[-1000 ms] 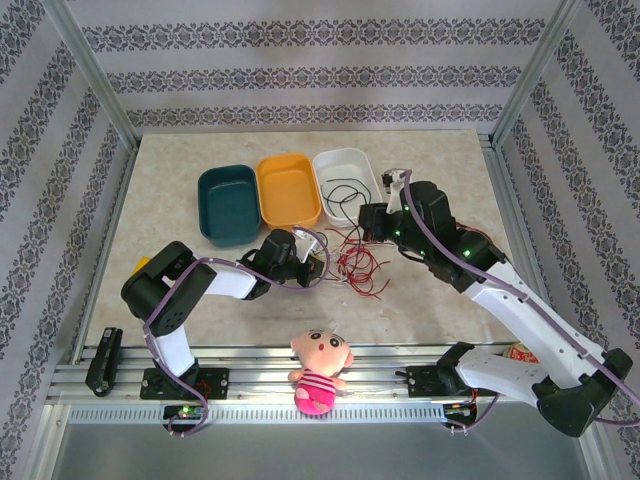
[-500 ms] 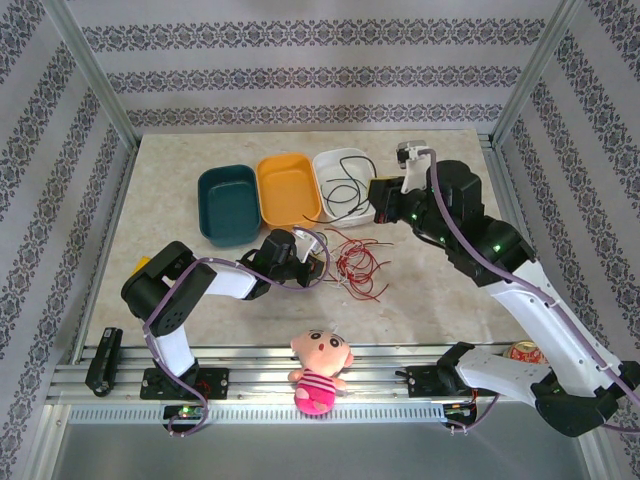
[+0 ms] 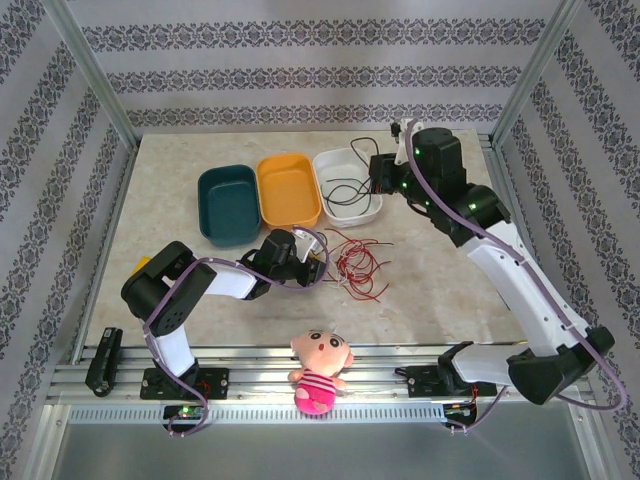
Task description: Untangle the cables
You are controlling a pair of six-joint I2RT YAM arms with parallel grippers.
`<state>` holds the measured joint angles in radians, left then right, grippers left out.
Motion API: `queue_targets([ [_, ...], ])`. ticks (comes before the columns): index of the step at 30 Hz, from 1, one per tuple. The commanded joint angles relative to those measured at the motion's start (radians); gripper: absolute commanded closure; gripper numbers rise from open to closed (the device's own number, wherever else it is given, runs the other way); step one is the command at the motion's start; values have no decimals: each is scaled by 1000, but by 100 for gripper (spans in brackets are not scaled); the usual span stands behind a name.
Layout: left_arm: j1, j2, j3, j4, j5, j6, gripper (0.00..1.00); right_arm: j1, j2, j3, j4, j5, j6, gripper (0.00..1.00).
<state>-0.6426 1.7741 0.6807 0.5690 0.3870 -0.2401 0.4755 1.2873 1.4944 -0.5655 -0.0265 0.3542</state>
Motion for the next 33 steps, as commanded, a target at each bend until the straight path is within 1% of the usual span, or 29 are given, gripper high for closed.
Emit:
queue_targets([
  [1, -11, -20, -15, 29, 6, -8, 64, -19, 37, 57, -16, 21, -39, 100],
  [4, -11, -45, -24, 27, 1, -9, 54, -29, 89, 89, -36, 50, -67, 100],
  [8, -11, -79, -35, 19, -10, -10, 43, -35, 163, 139, -69, 98, -98, 100],
  [11, -11, -108, -45, 13, -26, -8, 18, -38, 218, 177, -87, 111, -122, 100],
  [13, -11, -128, -51, 6, -34, -2, 4, -38, 256, 205, -99, 124, -141, 100],
  [14, -11, -136, -53, 0, -37, 0, 0, -38, 271, 216, -106, 135, -146, 100],
  [18, -11, -168, -58, -57, -67, 18, 1, -41, 323, 260, -125, 166, -165, 100],
  [21, -11, -200, -65, -103, -99, 16, 1, -44, 357, 284, -131, 164, -171, 100],
  [29, -11, -337, -76, -231, -253, -2, 1, -45, 483, 343, -177, 180, -202, 100],
  [33, -11, -372, -48, -314, -297, 13, 1, -45, 540, 366, -202, 172, -205, 100],
])
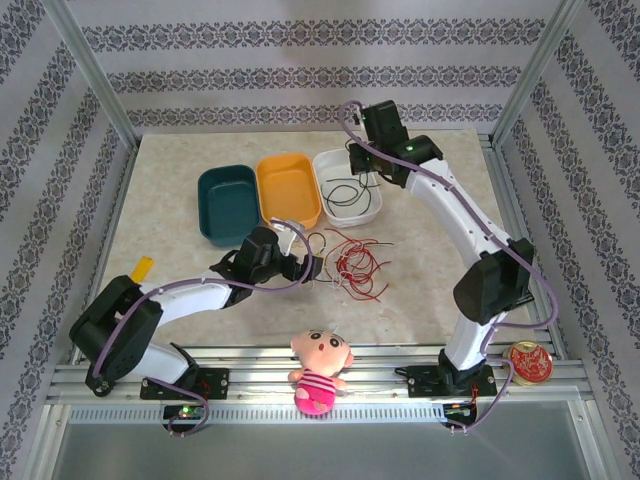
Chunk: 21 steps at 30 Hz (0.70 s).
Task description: Untangle the cables
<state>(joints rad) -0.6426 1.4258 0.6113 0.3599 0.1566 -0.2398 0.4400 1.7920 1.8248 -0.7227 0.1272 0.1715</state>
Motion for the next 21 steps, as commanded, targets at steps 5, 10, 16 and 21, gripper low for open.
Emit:
queue_targets([
  [5, -11, -37, 41, -182, -124, 3, 1, -11, 108, 60, -79, -13, -17, 100],
  [10, -11, -60, 28, -185, -136, -20, 1, -11, 188, 89, -77, -44, -1, 100],
  [16, -11, -77, 13, -174, -146, -34, 1, -31, 314, 181, -94, -73, 38, 100],
  [21, -11, -79, 18, -182, -143, -42, 1, -66, 407, 239, -103, -115, 90, 100],
])
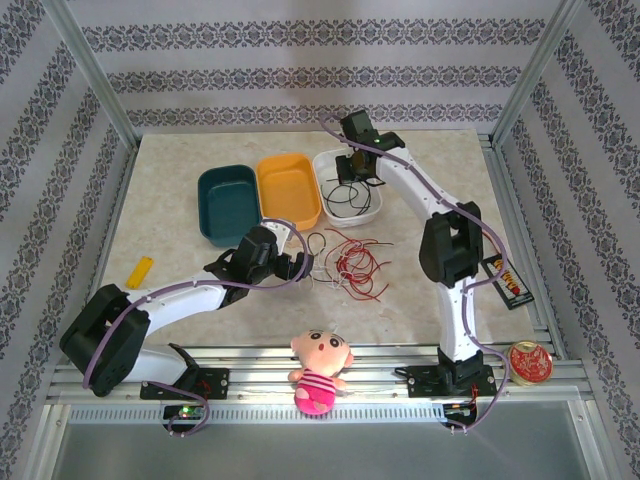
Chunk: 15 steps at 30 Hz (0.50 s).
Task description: Untangle the cables
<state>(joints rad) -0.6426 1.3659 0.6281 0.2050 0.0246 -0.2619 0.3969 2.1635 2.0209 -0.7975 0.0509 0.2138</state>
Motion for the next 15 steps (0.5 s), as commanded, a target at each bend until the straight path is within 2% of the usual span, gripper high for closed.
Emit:
queue_targets([
  [1, -11, -22, -1, -27, -10, -23, 1, -29, 53, 49, -26, -48, 58, 100],
  [10, -9, -44, -17, -18, -50, -52, 1, -36, 111, 52, -14, -62, 72, 99],
  [13, -9, -47, -18, -19, -58, -63, 1, -36, 102, 50, -18, -65, 73, 83],
  [15, -9, -50, -19, -18, -64, -68, 1, -35, 89, 49, -18, -64, 71, 75],
])
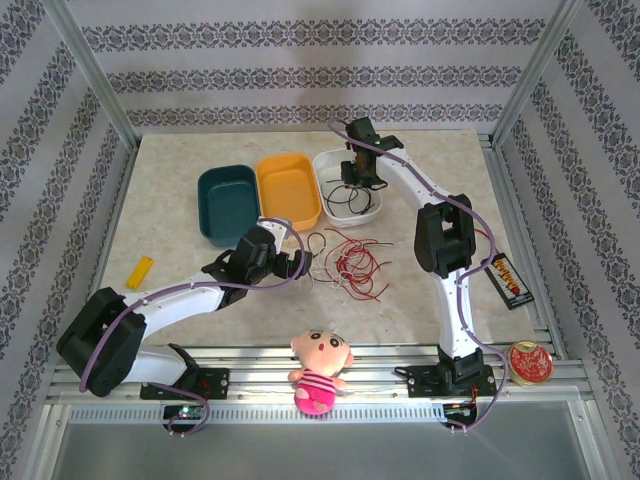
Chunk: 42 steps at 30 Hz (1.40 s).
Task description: Untangle the cables
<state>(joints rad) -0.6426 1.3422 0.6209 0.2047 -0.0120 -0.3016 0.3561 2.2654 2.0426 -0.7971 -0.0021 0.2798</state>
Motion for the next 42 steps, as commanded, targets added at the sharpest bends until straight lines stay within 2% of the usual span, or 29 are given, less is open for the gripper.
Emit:
queue_targets([
  [1, -9, -27, -11, -16, -34, -33, 1, 6, -23, 26, -20, -6, 4, 71],
  [14, -9, -51, -30, 15, -84, -53, 2, 35, -217, -56, -8, 86, -10, 45],
  [23, -9, -58, -35, 32, -97, -55, 1, 62, -375, -140, 18, 135, -1, 38],
  [31, -9, -40, -18, 30, -85, -46, 1, 87, -632, -399, 99, 166, 51, 35],
  [37, -9, -8, 16, 17, -52, -22, 1, 91, -849, -671, 166, 196, 105, 20],
  [39, -9, 5, 31, 7, -34, -12, 1, 90, -915, -754, 163, 213, 136, 2],
  [42, -9, 26, 56, -17, -11, -6, 1, 87, -999, -857, 153, 219, 177, 2],
])
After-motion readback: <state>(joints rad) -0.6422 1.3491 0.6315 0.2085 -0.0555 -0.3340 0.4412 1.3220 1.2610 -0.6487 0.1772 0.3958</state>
